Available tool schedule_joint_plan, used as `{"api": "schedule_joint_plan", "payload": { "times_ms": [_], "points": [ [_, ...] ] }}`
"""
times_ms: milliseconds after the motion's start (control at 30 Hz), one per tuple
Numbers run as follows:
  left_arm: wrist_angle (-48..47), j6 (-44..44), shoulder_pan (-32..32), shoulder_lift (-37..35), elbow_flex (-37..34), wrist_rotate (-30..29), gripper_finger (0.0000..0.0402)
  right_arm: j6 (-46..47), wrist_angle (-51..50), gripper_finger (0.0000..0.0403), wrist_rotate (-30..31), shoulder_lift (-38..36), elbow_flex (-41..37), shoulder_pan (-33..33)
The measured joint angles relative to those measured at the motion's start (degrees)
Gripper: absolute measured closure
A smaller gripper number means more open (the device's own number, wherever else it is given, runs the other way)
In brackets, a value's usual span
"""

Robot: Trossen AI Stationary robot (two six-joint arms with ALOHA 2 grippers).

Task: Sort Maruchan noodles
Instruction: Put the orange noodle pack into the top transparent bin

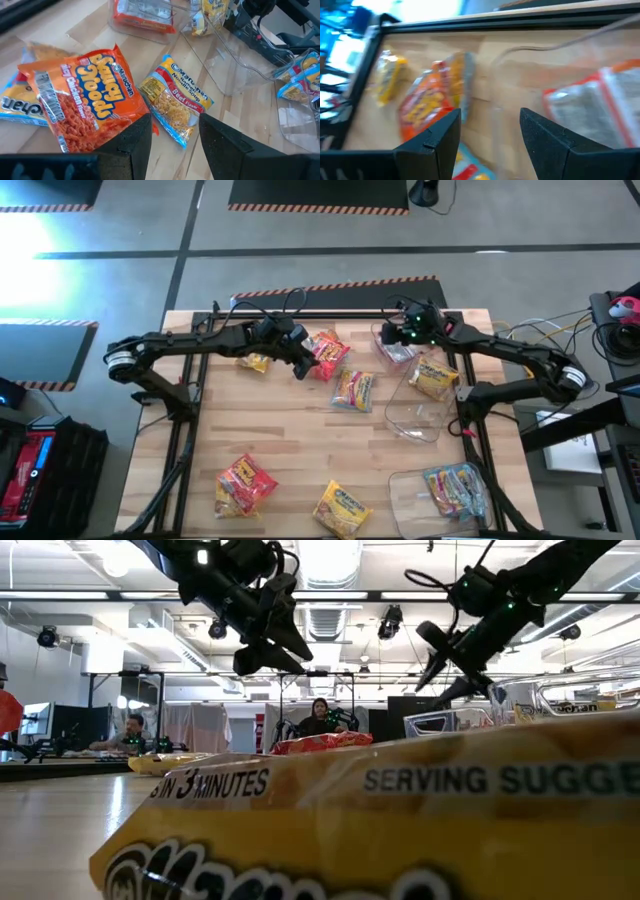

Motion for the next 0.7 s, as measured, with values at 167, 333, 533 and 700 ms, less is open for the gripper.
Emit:
{"api": "schedule_joint_plan", "payload": {
  "times_ms": [167, 333, 533, 700],
  "points": [
    [0.03, -3.43, 0.15, 4.24, -0.03, 2.93, 0.0256, 0.87, 1.49, 0.0212, -1.83, -0.14, 2.32, 3.01],
    [0.90, -7.00, 0.23, 9.11, -0.05, 3.01, 0.0256, 4.61, 1.56, 0.0212, -1.92, -0.25, 3.75, 8.86],
    [5.02, -8.47, 1.27, 11.06, 0.01, 6.91, 0.0256, 10.78, 1.55, 0.0211, -1.79, -0.19, 3.55, 15.57],
    [5.10, -8.89, 2.83, 11.31, 0.01, 6.98, 0.0256, 14.36, 2.31, 0.0211, 1.65, -0.19, 3.55, 20.38]
  ]
}}
